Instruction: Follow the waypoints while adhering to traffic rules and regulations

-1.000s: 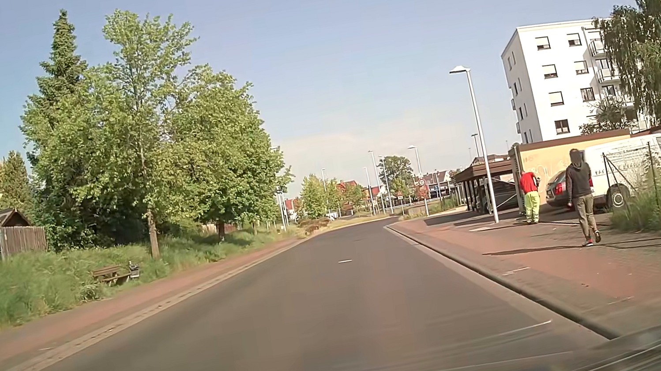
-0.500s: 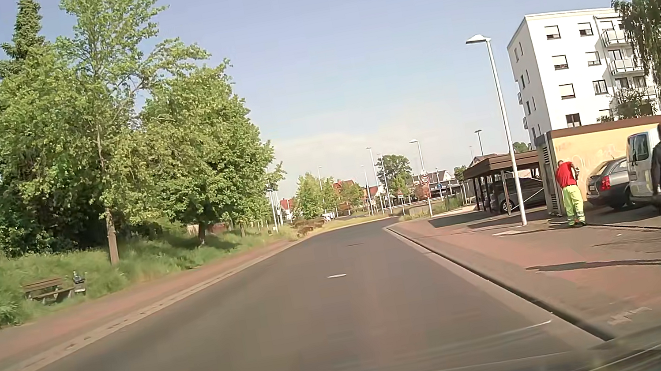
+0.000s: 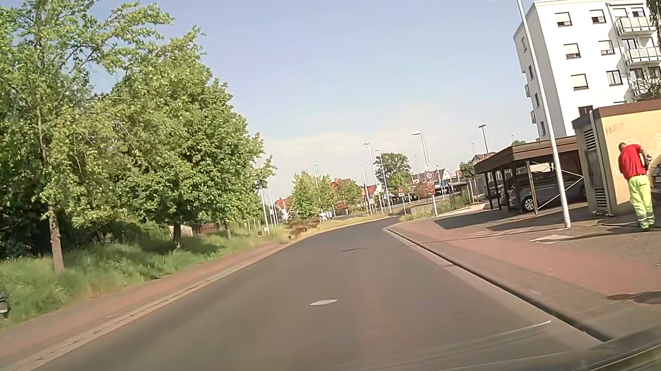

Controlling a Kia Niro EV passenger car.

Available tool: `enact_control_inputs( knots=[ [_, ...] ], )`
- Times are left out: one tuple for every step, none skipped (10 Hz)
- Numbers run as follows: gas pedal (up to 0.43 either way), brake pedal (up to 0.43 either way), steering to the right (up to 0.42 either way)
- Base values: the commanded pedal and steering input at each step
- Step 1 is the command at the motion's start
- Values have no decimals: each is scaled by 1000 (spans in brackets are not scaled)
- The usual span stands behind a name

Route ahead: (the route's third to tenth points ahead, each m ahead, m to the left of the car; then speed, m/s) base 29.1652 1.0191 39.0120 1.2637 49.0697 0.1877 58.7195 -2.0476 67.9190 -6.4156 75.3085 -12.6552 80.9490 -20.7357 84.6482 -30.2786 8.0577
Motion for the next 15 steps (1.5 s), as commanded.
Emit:
enact_control_inputs(
  knots=[
    [20,12,-1],
    [20,12,-1],
    [20,12,-1],
    [20,12,-1],
    [20,12,-1],
    [20,12,-1],
    [20,12,-1],
    [20,12,-2],
    [20,12,-1],
    [20,12,-1],
    [20,12,-1],
    [28,12,-1],
    [28,12,-3],
    [28,12,-3],
    [28,12,-3]
  ],
)
